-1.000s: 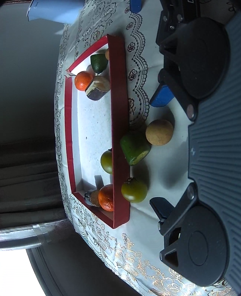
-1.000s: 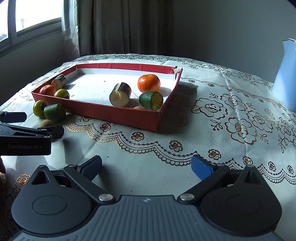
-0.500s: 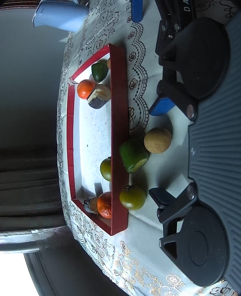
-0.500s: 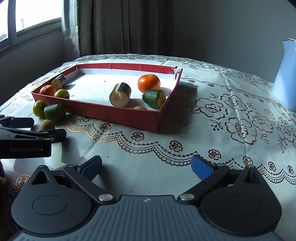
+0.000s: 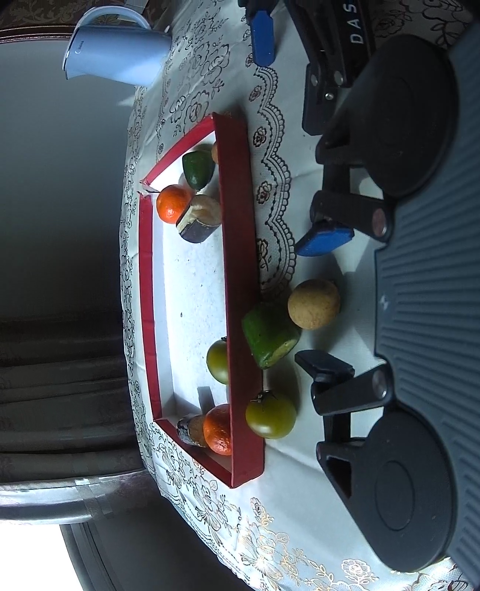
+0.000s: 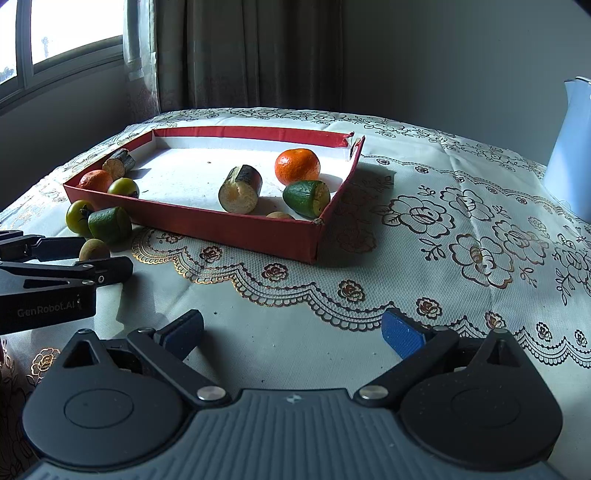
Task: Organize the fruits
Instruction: 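Move the left gripper to the tan round fruit and close on it, then carry the tan fruit into the red box and open the left gripper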
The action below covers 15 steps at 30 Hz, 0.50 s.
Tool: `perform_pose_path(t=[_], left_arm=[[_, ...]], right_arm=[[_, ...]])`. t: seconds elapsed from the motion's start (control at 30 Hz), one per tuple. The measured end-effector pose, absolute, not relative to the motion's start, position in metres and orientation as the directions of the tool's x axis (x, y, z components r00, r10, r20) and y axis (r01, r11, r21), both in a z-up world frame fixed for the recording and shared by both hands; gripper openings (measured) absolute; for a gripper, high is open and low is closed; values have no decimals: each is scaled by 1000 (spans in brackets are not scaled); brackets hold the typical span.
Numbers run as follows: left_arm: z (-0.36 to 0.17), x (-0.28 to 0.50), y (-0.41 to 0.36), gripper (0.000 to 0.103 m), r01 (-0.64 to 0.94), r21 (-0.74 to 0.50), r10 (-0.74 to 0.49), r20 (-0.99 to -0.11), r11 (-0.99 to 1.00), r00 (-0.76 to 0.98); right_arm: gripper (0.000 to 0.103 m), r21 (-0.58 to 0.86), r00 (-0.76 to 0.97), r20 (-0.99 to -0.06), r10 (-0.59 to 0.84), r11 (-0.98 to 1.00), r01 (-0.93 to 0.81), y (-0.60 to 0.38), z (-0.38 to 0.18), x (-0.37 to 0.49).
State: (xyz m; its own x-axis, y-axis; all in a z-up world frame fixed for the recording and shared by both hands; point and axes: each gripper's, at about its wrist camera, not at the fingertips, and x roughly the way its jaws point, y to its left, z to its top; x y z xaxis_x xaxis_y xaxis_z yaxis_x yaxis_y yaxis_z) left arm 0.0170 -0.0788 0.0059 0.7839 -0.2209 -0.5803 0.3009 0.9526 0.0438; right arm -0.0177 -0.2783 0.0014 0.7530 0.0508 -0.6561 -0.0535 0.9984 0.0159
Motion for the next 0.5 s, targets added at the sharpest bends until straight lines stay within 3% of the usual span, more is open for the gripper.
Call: perform_pose_path(t=[0.3,0.5], left_arm=[[6,13,-79,25,324,35,-247,-571,945,783],[7,7,-74,25,324,21,-257,-560,946,787]], right_arm=[[103,16,753,-656,51,998,-53,-278,1,-18],[103,16,753,-656,51,998,-53,-278,1,-18]])
